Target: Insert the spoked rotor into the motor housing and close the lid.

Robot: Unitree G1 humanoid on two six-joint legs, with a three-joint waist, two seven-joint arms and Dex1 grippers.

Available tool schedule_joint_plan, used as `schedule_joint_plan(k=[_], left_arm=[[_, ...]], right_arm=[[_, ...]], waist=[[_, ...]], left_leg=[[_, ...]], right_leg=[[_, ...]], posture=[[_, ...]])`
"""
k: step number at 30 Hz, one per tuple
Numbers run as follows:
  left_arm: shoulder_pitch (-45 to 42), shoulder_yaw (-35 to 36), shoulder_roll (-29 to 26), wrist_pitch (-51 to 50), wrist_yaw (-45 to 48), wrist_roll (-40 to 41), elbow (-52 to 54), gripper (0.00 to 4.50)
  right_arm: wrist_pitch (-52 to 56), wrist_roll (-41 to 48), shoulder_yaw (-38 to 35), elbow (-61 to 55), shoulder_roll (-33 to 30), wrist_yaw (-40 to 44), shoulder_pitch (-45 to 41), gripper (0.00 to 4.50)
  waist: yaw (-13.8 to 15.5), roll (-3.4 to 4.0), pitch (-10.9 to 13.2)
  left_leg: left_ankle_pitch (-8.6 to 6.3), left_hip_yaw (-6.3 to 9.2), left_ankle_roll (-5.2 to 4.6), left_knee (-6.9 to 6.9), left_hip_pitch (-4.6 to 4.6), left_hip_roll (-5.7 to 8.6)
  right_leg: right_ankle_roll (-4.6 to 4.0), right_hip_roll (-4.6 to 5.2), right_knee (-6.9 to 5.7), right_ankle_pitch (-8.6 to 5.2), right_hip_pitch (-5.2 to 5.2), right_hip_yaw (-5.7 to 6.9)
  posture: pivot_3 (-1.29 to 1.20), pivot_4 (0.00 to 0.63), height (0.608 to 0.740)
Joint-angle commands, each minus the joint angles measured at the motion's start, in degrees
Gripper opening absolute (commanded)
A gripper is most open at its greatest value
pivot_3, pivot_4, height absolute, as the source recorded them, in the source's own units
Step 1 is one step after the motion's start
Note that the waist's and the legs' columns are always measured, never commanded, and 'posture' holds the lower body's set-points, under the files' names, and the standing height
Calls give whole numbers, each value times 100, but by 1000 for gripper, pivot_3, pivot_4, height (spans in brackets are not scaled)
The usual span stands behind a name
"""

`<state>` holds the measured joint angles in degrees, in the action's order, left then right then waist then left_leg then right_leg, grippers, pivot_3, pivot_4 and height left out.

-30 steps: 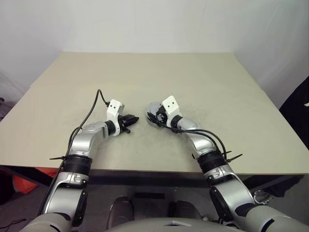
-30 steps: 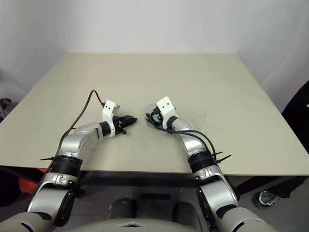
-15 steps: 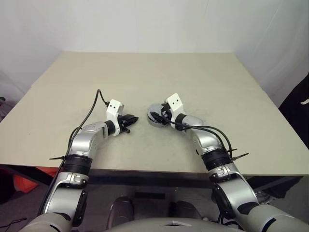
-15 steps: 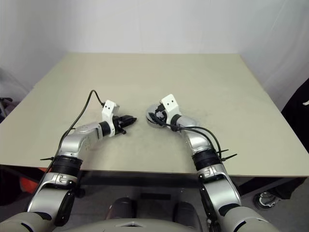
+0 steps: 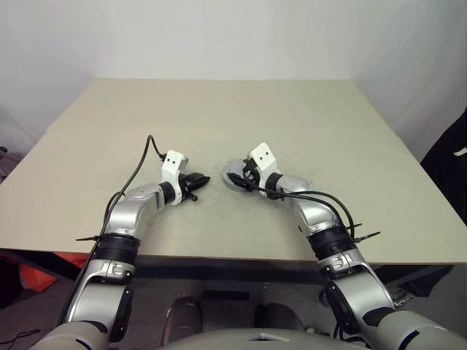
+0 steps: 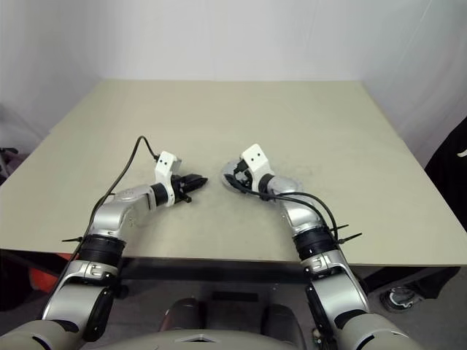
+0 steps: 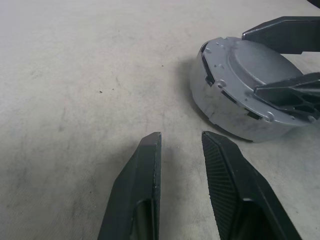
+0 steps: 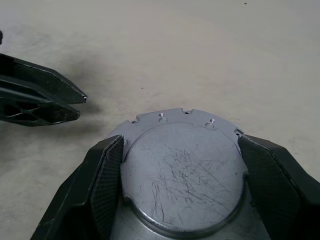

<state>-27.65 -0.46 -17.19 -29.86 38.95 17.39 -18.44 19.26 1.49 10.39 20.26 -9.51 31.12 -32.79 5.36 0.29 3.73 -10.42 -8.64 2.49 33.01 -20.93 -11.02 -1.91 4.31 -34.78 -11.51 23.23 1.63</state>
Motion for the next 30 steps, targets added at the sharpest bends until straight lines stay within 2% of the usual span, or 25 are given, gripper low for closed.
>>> schedule_joint_plan(k=[1, 30], left_arm=[[9, 5, -1, 68, 8, -11, 163, 1366], [90, -19, 18, 60, -8, -19, 175, 1366]], right_arm=[[-110, -49, -29, 46, 9, -97, -57, 3196], [-76, -239, 113, 335, -5, -110, -135, 3196]], waist=[[0, 0, 0], [-2, -1, -1]], left_leg=[[0, 0, 0, 0, 0, 0], [2, 0, 3, 1, 4, 0]], right_leg=[[0, 0, 0, 0, 0, 0], [0, 0, -2, 0, -2, 0]], posture=[[0, 0, 740], [0, 0, 740]])
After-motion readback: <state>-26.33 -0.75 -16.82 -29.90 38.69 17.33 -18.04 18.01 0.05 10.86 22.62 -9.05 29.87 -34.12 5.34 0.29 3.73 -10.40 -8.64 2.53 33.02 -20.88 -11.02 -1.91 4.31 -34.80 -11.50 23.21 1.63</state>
